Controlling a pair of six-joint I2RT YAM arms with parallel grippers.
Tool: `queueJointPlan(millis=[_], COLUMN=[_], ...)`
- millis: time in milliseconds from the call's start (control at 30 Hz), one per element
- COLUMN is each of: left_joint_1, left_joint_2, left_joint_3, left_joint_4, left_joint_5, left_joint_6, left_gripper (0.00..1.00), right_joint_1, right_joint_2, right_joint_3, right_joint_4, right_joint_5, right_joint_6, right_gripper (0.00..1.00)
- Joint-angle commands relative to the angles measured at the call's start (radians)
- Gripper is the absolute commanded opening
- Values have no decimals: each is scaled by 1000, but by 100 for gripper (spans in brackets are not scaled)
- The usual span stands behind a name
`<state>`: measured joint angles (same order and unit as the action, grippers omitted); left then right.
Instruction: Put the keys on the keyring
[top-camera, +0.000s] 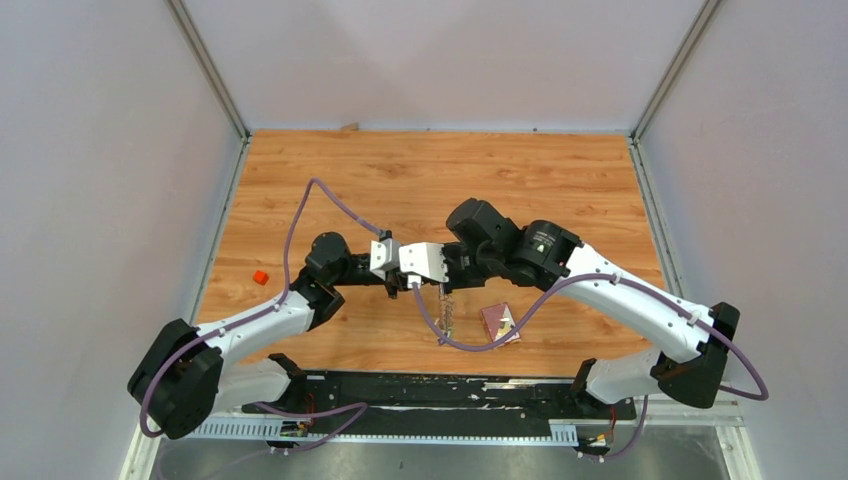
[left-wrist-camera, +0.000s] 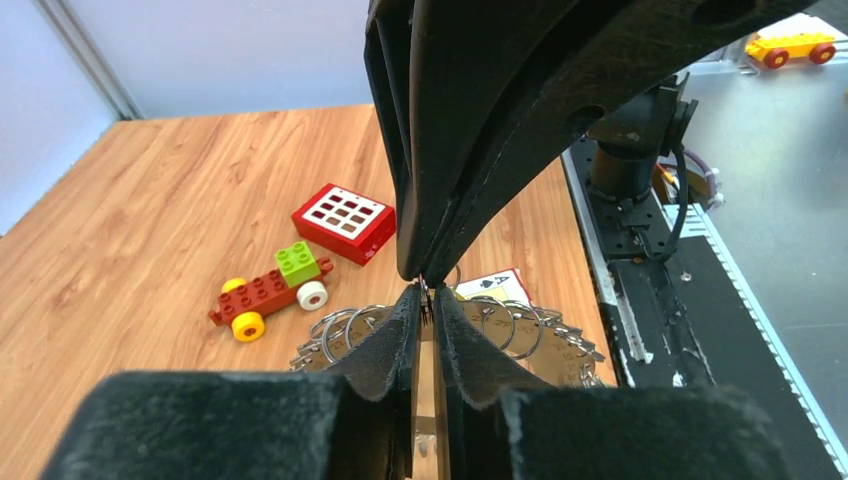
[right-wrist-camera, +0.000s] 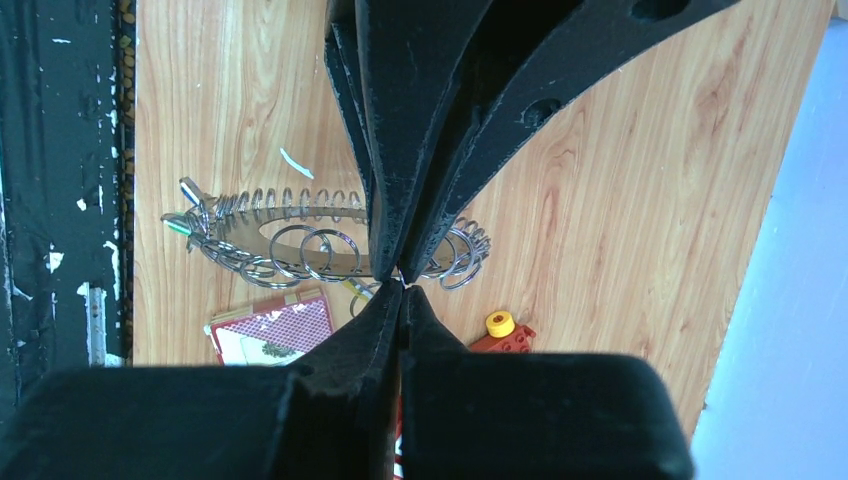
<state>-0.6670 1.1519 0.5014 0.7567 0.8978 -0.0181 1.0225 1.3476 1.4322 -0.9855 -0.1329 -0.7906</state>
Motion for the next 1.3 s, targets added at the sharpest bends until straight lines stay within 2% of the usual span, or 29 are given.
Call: queueJointPlan(millis=[0,100,167,267,367,500,600,667,800,933,1267], left_joint_1=[0,1,0,1,0,3,14,18,19,17,16], left_joint_2=[-3,-4,-1,2,-4,-11,-13,-12,-10,-9,-11], left_joint_3=[40,42,45,50,20,-12,-50,-77,-104,-114,-121], left_joint_4=[-27,-56,-64,-67,32,115,226,324,443,492,541], left_joint_5=[-43,-46,-47,-52,-51,-28,-21,-13,10,41,94], left_joint_6=[53,73,75,60,11,-37,-93,-135,-197,-229,-249], left_gripper=[14,10,0,0,0,0,0,0,0,0,0], right_joint_1=[24,27,29,33,34,27,-7,-47,-130,-189,-219], right_joint_2=[8,13,14,18,18,-2,-27,-48,-113,-154,-146], right_joint_3=[63,72,76,84,89,68,64,55,8,-35,-82], right_joint_4=[38,38,34,31,34,47,44,46,73,92,132], right_joint_5=[21,22,22,18,27,22,-49,-112,-270,-392,-526], right_joint_6=[16,18,20,20,26,41,64,75,79,66,39], right_gripper=[0,0,0,0,1,18,35,42,44,41,35])
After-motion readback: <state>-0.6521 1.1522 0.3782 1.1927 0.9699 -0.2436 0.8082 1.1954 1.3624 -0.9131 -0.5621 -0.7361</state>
